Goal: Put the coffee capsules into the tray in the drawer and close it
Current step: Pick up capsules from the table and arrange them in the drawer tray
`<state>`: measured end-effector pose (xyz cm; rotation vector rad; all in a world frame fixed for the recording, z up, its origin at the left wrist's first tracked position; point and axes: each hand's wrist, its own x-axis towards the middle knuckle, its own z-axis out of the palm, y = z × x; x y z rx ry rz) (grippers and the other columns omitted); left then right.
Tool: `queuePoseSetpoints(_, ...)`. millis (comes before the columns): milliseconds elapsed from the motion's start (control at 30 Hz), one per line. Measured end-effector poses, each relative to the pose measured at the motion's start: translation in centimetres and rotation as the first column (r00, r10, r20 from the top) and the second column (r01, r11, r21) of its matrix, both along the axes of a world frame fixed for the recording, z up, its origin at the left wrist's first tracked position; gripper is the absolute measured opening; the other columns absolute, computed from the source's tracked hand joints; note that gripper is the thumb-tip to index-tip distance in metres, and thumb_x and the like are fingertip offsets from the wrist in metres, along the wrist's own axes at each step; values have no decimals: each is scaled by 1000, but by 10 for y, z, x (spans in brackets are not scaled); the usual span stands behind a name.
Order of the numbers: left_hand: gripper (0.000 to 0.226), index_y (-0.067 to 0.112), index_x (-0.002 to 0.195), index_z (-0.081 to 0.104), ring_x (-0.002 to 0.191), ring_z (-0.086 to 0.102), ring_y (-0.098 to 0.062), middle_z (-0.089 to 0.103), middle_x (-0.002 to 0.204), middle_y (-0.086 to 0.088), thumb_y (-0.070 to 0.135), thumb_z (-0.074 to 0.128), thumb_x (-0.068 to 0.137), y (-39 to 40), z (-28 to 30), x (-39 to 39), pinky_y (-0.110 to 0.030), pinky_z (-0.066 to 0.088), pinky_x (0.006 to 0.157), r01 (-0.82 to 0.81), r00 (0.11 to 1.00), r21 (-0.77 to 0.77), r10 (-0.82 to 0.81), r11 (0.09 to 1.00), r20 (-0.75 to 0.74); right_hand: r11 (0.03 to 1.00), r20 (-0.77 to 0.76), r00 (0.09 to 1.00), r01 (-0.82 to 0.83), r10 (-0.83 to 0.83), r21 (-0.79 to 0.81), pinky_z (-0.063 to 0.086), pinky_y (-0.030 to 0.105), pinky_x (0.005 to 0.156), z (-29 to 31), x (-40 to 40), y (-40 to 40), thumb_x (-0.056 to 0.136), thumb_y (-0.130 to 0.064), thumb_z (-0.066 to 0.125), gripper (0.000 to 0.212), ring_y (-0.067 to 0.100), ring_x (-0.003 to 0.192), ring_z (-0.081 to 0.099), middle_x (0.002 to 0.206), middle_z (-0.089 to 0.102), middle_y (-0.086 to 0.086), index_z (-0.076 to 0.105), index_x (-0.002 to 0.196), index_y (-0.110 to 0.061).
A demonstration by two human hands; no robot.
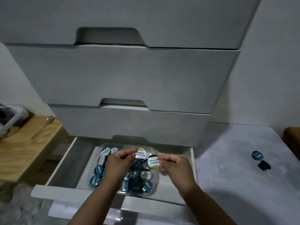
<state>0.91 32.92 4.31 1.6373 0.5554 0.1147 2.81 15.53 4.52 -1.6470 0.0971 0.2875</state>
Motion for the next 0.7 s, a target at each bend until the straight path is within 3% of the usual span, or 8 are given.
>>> queuePoseSetpoints(100, 20, 25, 84, 74, 69, 64, -8, 73, 78, 4, 7, 65, 83, 43, -12, 15, -21, 48, 66, 37, 998, 57, -34, 998, -53, 998, -45, 999, 23, -26, -56, 54, 18, 58, -14, 10, 42, 80, 0, 63, 20, 18, 64, 65, 74, 72, 7, 73, 76, -17)
queuePoseSetpoints(167, 16, 23, 84, 75, 70, 67, -12, 74, 78, 1, 9, 67, 82, 64, -22, 26, -28, 53, 71, 53, 992, 65, -45, 996, -119, 994, -66, 997, 40, -47, -105, 57, 27, 66, -24, 20, 63, 80, -3, 64, 21, 22, 66, 67, 76, 73, 9, 73, 75, -20)
queuePoseSetpoints(233, 17, 25, 80, 75, 78, 70, -14, 75, 84, -1, 10, 68, 81, 78, -30, 35, -30, 55, 81, 85, 983, 47, -76, 995, -169, 983, -76, 996, 39, -53, -177, 57, 33, 76, -35, 28, 77, 79, -13, 66, 18, 18, 71, 69, 75, 75, 1, 73, 71, -28)
queuePoseSetpoints(333, 16, 25, 81, 74, 75, 67, -9, 75, 89, -2, 10, 66, 83, 90, -40, 47, -19, 53, 73, 133, 970, 55, -118, 990, -214, 973, -104, 992, 41, -65, -225, 57, 37, 81, -50, 39, 93, 79, -21, 67, 18, 13, 73, 70, 73, 74, -7, 72, 70, -36)
queuePoseSetpoints(400, 15, 22, 85, 74, 77, 67, -9, 74, 93, -4, 10, 64, 85, 96, -45, 55, -16, 52, 71, 149, 962, 60, -130, 987, -239, 969, -127, 986, 71, -104, -236, 58, 38, 81, -56, 47, 102, 80, -17, 67, 20, 15, 74, 70, 74, 74, -4, 72, 68, -32)
queuePoseSetpoints(533, 14, 16, 92, 74, 87, 65, -13, 73, 102, -6, 10, 62, 87, 103, -51, 66, -20, 50, 83, 168, 955, 75, -143, 983, -260, 954, -146, 976, 117, -162, -275, 58, 34, 75, -62, 57, 114, 81, -6, 66, 19, 18, 67, 67, 70, 71, 2, 74, 73, -22)
queuePoseSetpoints(633, 15, 13, 97, 73, 82, 61, -9, 72, 105, -6, 11, 61, 88, 106, -56, 72, -14, 46, 79, 179, 950, 128, -138, 975, -279, 942, -156, 971, 128, -183, -310, 51, 27, 61, -67, 65, 117, 81, -5, 66, 13, 13, 56, 59, 63, 67, 2, 73, 79, -15)
queuePoseSetpoints(700, 15, 13, 96, 73, 74, 61, -6, 73, 104, -7, 11, 61, 88, 108, -59, 76, -5, 46, 66, 192, 947, 169, -137, 967, -290, 938, -161, 971, 114, -175, -328, 49, 25, 61, -69, 71, 120, 81, -4, 65, 16, 13, 54, 57, 63, 65, 1, 72, 76, -17)
